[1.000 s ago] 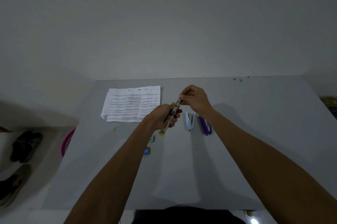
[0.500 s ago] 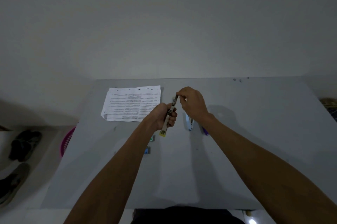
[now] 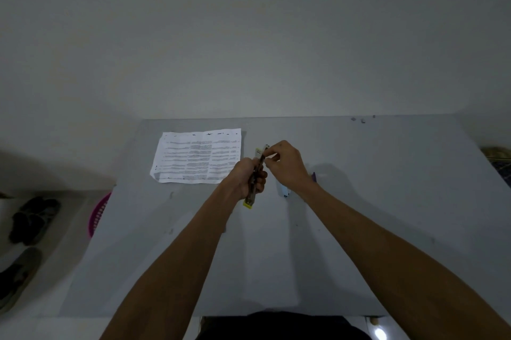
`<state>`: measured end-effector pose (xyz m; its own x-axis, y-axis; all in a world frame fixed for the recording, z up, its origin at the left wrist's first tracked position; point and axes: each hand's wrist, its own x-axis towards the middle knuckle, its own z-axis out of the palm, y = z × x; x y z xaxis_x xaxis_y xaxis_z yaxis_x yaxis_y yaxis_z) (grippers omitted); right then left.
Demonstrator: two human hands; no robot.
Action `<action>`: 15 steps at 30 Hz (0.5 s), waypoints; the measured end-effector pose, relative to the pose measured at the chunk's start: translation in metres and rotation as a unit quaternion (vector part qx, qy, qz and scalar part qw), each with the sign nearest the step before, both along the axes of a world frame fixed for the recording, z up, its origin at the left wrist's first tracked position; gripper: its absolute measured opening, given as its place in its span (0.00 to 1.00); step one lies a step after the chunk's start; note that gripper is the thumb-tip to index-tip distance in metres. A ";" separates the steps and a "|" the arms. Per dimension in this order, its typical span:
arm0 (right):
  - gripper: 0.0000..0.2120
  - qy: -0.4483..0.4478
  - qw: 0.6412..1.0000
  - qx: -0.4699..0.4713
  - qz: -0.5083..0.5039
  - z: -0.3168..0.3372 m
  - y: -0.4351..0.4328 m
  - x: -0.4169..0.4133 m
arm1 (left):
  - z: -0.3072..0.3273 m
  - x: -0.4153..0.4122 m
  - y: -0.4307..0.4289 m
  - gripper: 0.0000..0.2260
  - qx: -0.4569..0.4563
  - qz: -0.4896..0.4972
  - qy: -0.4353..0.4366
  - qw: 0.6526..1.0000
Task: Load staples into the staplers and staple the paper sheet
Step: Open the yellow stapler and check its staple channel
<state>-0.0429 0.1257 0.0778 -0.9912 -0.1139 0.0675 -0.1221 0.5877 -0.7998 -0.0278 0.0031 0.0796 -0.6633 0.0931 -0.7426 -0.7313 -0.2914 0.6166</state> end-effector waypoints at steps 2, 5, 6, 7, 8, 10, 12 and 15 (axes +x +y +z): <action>0.05 0.004 1.000 -0.002 0.003 0.004 0.001 0.002 | -0.001 0.000 -0.001 0.17 -0.008 0.001 -0.001 1.000; 0.01 0.033 0.999 -0.013 0.013 0.007 0.002 0.004 | -0.002 -0.001 -0.001 0.17 -0.014 0.007 0.000 1.000; 0.01 0.045 0.999 -0.013 0.015 0.008 0.002 0.005 | -0.002 -0.001 -0.002 0.18 -0.012 0.008 0.000 1.000; 0.01 0.056 0.998 -0.012 0.017 0.008 0.002 0.006 | -0.002 -0.001 -0.002 0.17 -0.012 0.009 -0.001 1.000; 0.01 0.066 0.998 -0.014 0.017 0.007 0.002 0.008 | -0.002 -0.001 -0.003 0.17 -0.012 0.012 -0.001 1.000; 0.03 0.070 0.997 -0.027 0.018 0.006 0.003 0.010 | -0.002 -0.002 -0.004 0.17 -0.012 0.012 -0.003 1.000; 0.06 0.069 0.997 -0.026 0.016 0.006 0.003 0.010 | -0.002 -0.003 -0.003 0.16 -0.012 0.010 -0.009 1.000; 0.07 0.083 0.996 -0.009 0.026 0.006 0.004 0.008 | -0.002 -0.004 -0.001 0.16 0.000 0.017 -0.016 1.000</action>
<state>-0.0349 0.1293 0.0835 -0.9589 -0.1629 0.2324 -0.2837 0.5619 -0.7770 -0.0315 0.0019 0.0777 -0.6413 0.0711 -0.7640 -0.7407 -0.3172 0.5922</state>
